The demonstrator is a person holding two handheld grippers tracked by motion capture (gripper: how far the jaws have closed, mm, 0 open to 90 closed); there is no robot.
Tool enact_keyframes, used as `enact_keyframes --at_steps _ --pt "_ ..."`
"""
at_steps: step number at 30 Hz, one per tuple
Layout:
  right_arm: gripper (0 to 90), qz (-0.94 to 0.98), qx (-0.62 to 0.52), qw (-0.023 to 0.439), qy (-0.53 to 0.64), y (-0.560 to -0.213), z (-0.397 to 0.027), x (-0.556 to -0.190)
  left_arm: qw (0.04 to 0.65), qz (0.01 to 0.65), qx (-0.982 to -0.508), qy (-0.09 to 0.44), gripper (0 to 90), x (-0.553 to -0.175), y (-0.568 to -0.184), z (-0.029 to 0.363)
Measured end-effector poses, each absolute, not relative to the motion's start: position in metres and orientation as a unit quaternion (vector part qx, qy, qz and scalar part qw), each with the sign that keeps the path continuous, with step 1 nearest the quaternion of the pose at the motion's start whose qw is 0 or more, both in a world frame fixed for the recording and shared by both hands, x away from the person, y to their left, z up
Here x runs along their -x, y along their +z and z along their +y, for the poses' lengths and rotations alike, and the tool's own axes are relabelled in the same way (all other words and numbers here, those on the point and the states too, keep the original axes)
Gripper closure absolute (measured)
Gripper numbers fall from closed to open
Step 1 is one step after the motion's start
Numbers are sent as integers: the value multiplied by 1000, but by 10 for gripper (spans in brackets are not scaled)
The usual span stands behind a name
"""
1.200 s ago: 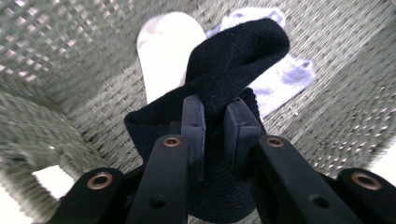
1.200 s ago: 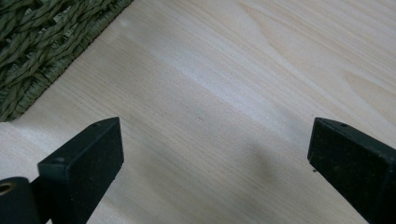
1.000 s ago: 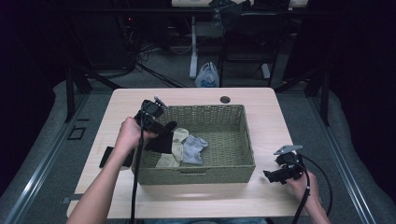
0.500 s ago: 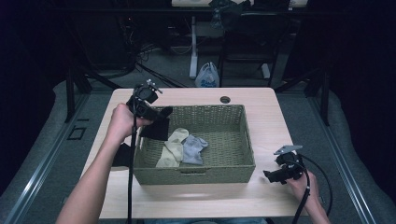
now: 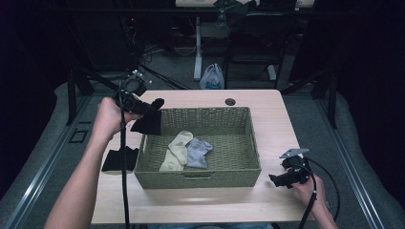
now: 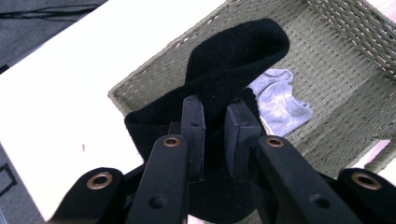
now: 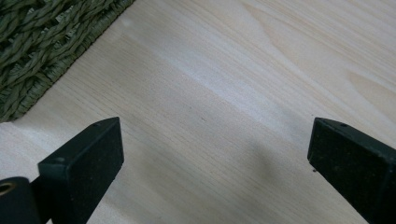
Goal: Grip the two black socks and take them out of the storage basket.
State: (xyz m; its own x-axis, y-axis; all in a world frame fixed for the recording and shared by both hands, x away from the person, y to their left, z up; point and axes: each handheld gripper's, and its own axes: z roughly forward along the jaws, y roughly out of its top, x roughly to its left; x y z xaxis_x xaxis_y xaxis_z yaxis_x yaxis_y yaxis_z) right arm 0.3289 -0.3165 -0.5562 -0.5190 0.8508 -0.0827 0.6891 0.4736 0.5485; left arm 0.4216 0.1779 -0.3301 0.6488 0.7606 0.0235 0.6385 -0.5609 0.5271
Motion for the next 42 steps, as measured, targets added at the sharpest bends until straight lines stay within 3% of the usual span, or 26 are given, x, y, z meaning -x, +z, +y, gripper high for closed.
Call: enact_keyframes --at_steps 20,30,42 --pt "30 843 -458 170 225 -556 -316 -329 235 488 -829 141 799 -396 -349 269" --pt "30 842 -459 171 226 -556 -316 -329 213 529 -812 127 796 -392 -396 296" --pt "30 842 -458 172 227 -556 -316 -329 195 569 -794 85 783 -393 -480 310"
